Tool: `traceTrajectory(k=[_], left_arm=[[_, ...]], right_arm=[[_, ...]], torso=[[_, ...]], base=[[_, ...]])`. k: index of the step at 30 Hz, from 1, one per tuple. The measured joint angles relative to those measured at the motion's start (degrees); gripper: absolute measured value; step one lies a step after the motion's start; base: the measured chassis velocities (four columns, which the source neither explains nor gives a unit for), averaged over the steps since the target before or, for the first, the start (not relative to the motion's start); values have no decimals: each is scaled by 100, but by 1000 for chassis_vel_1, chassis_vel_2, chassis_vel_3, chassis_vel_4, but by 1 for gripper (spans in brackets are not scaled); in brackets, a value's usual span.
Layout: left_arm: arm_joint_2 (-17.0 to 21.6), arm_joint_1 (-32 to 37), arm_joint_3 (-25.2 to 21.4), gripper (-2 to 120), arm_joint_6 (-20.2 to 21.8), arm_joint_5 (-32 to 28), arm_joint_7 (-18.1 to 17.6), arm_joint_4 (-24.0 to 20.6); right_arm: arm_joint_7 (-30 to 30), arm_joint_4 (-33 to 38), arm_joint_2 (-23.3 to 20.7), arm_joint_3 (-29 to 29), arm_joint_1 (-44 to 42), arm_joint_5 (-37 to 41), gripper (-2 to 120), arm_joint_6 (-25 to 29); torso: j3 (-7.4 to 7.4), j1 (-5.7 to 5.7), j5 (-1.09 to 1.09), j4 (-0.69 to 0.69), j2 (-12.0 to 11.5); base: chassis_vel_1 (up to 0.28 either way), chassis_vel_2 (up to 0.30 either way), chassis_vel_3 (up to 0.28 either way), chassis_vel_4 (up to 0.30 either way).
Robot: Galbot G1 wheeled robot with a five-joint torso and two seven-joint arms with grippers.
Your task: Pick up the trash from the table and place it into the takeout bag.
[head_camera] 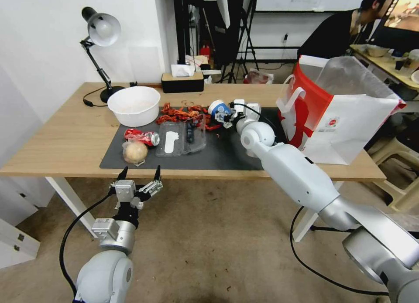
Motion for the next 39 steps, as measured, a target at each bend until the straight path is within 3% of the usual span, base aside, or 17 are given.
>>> traceTrajectory(k=[3,6,9,11,13,23,32,36,39], left_arm=[[11,-4,-3,100,-9,-2,-2,14],[12,-12,-4,100,-21,-3,-6,29],[12,-18,-4,100,-46,-3,-9,48],[12,-21,-4,100,-49,-4,-11,50],[15,-31,-3,100,-63,-4,-13,68],[11,-25,6,100,-126,1,-18,103],[6,-15,-4,100,-165,29,-22,118],[3,-15,-3,100,-167,33,-23,121],[3,-28,-1,100,-169,35,-23,123]], right_arm=[[-17,-87,49,-5,1,-14,98,-3],[-21,-141,83,-6,4,-19,89,-14],[-17,-167,107,-6,-6,-26,72,-52],[-13,-167,108,-6,-20,-28,71,-58],[23,-156,110,-5,-56,-29,57,-78],[109,101,26,52,-213,-27,23,-72],[225,714,-166,300,-344,-75,6,-12],[198,871,-221,375,-357,-113,3,66],[-48,1477,-417,672,-393,-375,3,402]], torso=[[0,0,0,0,0],[0,0,0,0,0],[0,0,0,0,0],[0,0,0,0,1],[-1,0,0,-1,1],[-1,0,0,0,1],[-1,0,0,0,0],[-1,0,0,0,0],[-1,0,0,0,0]], base=[[0,0,0,0],[0,0,0,0],[0,0,0,0],[0,0,0,0],[0,0,0,0],[0,0,0,0],[0,0,0,0],[0,0,0,0],[0,0,0,0]])
